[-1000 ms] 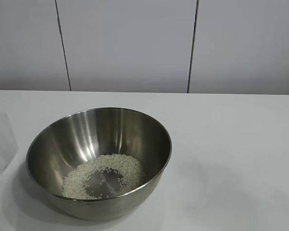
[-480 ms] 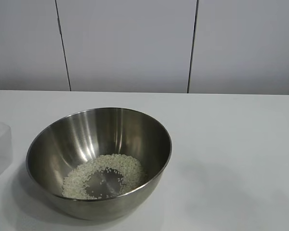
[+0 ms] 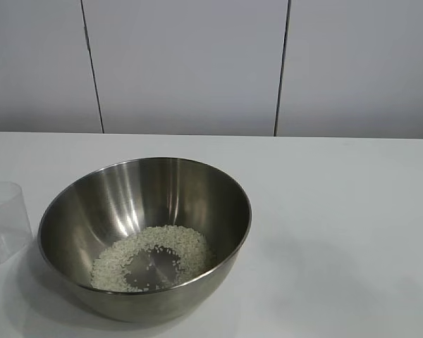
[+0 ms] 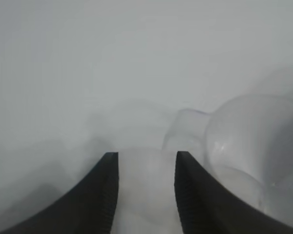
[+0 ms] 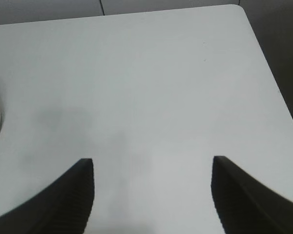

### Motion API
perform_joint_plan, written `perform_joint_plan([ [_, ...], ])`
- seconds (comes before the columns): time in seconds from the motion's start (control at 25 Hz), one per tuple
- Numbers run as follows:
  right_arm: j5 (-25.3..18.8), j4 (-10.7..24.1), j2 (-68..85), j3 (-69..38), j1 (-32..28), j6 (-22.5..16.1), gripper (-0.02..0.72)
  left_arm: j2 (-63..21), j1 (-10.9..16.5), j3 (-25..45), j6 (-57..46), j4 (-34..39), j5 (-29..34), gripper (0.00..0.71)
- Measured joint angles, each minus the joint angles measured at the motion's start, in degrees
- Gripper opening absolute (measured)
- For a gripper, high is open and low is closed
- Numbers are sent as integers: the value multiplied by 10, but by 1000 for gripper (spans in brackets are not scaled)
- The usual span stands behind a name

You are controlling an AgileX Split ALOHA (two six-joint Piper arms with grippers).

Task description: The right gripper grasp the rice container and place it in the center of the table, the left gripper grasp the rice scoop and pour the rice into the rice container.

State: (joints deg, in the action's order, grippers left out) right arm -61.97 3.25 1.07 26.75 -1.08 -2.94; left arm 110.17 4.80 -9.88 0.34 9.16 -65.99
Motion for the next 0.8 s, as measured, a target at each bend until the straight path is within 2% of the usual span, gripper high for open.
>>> perform_joint_plan([
  [0.4, 0, 0, 0, 0, 0, 0, 473, -76, 0, 56, 3, -83, 0, 289],
  [0.64, 0, 0, 0, 0, 0, 0, 473, -134, 0, 67, -3, -118, 0, 289],
  [0.8, 0, 0, 0, 0, 0, 0, 473, -174, 0, 66, -67, -168, 0, 289],
])
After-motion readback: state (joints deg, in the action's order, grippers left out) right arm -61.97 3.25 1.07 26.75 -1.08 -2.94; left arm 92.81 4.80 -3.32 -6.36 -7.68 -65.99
